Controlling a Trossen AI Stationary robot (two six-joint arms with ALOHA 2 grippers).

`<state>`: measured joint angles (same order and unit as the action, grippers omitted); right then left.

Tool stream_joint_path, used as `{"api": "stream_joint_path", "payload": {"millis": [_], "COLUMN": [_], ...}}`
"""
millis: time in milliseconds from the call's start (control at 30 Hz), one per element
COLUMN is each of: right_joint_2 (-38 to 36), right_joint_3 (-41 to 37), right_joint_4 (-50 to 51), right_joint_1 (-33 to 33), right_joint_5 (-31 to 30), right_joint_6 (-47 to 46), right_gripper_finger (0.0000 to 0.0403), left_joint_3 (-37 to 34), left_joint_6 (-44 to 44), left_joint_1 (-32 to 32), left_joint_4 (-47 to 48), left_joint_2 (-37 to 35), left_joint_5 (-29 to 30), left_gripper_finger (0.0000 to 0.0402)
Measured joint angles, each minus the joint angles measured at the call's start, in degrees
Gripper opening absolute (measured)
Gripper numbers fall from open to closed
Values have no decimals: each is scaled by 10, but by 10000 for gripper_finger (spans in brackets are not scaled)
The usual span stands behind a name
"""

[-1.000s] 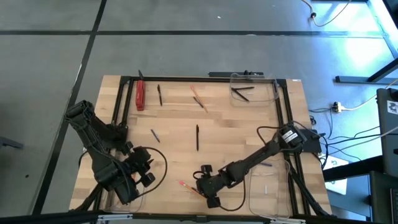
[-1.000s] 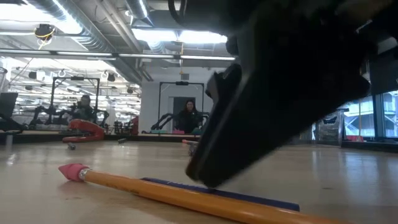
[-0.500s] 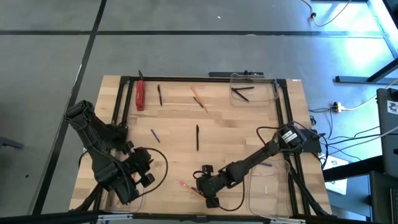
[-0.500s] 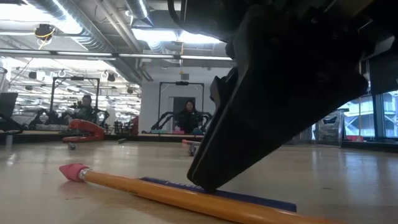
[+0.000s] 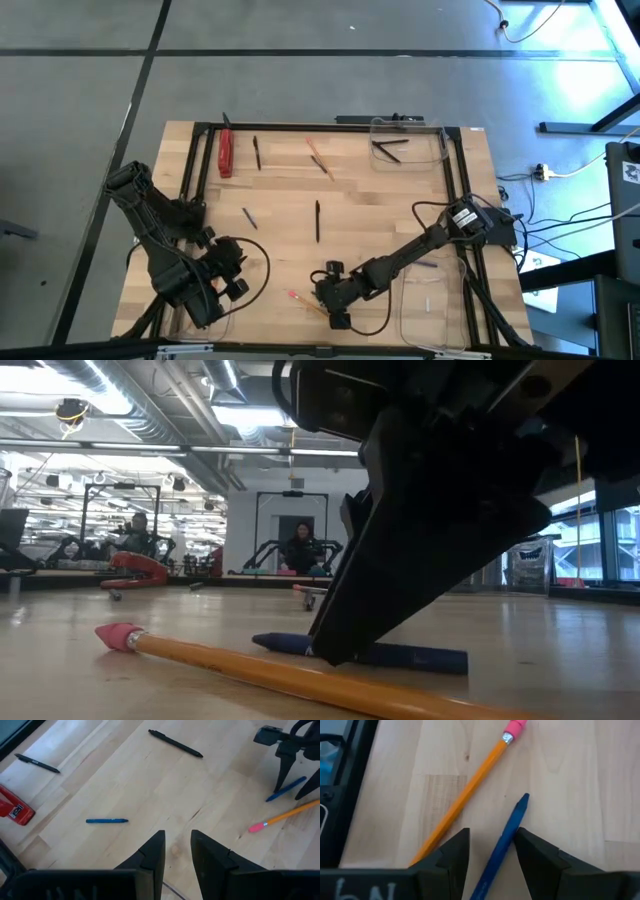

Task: Sort crayons/erasers/pens/pencils in bins
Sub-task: Put the blue crayon into the bottom right transparent bin

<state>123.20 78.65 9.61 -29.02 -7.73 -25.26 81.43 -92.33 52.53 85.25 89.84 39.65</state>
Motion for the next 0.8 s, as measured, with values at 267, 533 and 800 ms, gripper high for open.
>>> {"api": "stream_joint_path", "payload": {"millis": [267,533,800], "right_joint_2": [-1,-1,-1], "right_joint_3": [1,1,0], "right_joint_4": [29,55,59], "right_joint_1": [9,11,12], "right_joint_5": [-30,-36,-39], "right_joint_6": [0,0,0], "right_gripper_finger": [163,134,74], "left_joint_3": [0,0,0], "left_joint_6": [0,15,26], "left_joint_1": [0,0,0], "left_joint_4": [0,0,-49], "left_joint_2": [0,0,0], "left_joint_5": [1,1,1], "left_gripper_finger": [86,86,86]}}
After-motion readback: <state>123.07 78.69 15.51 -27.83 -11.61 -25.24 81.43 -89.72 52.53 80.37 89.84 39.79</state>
